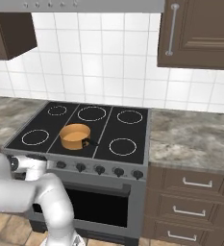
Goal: Turn on the front center burner of the stove.
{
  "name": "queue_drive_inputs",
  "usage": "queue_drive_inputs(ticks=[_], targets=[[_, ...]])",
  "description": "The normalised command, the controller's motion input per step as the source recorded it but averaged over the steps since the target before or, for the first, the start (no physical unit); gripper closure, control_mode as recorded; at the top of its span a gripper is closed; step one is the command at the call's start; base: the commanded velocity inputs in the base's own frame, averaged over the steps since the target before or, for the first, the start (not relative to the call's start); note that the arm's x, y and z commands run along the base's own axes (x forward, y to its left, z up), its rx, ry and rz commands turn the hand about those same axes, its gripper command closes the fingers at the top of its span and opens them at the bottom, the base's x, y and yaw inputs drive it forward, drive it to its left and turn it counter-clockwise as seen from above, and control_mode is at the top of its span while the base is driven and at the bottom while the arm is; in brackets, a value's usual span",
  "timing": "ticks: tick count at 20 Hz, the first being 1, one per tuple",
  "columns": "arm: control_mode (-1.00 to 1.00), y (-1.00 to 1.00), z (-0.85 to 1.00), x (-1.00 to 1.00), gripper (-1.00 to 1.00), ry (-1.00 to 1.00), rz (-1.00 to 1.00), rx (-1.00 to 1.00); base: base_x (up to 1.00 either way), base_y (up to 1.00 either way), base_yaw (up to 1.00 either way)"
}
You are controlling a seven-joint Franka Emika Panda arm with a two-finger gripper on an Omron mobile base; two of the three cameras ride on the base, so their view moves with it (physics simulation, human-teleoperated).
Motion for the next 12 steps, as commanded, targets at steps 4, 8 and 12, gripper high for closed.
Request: queue_drive_inputs(ticks=[4,8,12], targets=[[-1.00,1.00,0.03,-0.01,1.00,0.17,0.00,-0.54,0.00,0.00,0.00],[-1.00,1.00,0.05,0.00,1.00,0.40,0.00,-0.65,0.00,0.00,0.00],[-1.00,1.00,-0.05,0.00,1.00,0.44,0.00,-0.84,0.00,0.00,0.00]])
